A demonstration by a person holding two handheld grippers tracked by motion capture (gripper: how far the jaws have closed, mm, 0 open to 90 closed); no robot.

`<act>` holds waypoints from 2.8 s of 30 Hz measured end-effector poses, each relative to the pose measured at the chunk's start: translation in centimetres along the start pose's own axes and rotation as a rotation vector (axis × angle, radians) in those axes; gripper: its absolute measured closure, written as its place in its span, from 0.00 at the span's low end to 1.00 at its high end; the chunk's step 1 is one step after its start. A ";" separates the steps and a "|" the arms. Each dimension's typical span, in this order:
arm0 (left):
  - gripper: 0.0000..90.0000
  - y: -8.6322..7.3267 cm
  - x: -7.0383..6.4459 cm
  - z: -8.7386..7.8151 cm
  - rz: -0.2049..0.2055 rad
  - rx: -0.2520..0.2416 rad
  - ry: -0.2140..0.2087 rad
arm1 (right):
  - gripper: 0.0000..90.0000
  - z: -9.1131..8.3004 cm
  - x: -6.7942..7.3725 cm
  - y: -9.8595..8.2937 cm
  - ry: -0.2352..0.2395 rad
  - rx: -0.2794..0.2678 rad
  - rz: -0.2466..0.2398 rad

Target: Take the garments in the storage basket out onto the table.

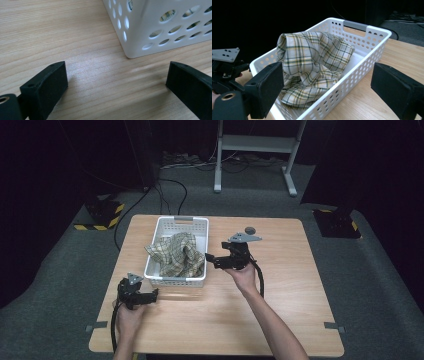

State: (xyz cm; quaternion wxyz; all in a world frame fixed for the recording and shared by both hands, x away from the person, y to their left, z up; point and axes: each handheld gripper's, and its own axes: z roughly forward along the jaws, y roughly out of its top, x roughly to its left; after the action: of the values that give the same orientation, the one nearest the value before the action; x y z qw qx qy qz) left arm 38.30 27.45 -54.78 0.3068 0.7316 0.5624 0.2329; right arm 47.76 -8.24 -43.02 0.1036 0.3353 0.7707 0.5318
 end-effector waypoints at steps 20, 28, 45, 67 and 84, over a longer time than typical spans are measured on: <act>0.04 0.0 0.0 0.0 -0.001 0.000 0.000 | 0.12 2.2 1.9 0.7 0.061 0.032 -0.032; 0.04 0.0 0.0 0.0 0.000 0.000 0.000 | 0.15 3.4 2.4 0.5 0.078 0.041 -0.033; 0.05 0.0 0.0 0.0 -0.002 -0.001 0.000 | 0.34 5.7 3.2 0.3 0.009 0.048 -0.054; 0.06 -0.1 0.0 -0.1 -0.003 -0.003 0.002 | 0.96 6.7 2.9 0.5 0.029 0.060 -0.027; 0.06 0.0 0.0 -0.1 -0.003 -0.003 0.002 | 0.98 5.7 2.8 1.0 0.055 0.035 -0.029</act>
State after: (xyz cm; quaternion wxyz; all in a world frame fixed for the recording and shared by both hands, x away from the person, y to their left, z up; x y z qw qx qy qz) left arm 38.23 27.51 -54.77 0.3077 0.7303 0.5633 0.2340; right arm 49.06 -1.98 -43.91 0.0840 0.3112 0.7873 0.5256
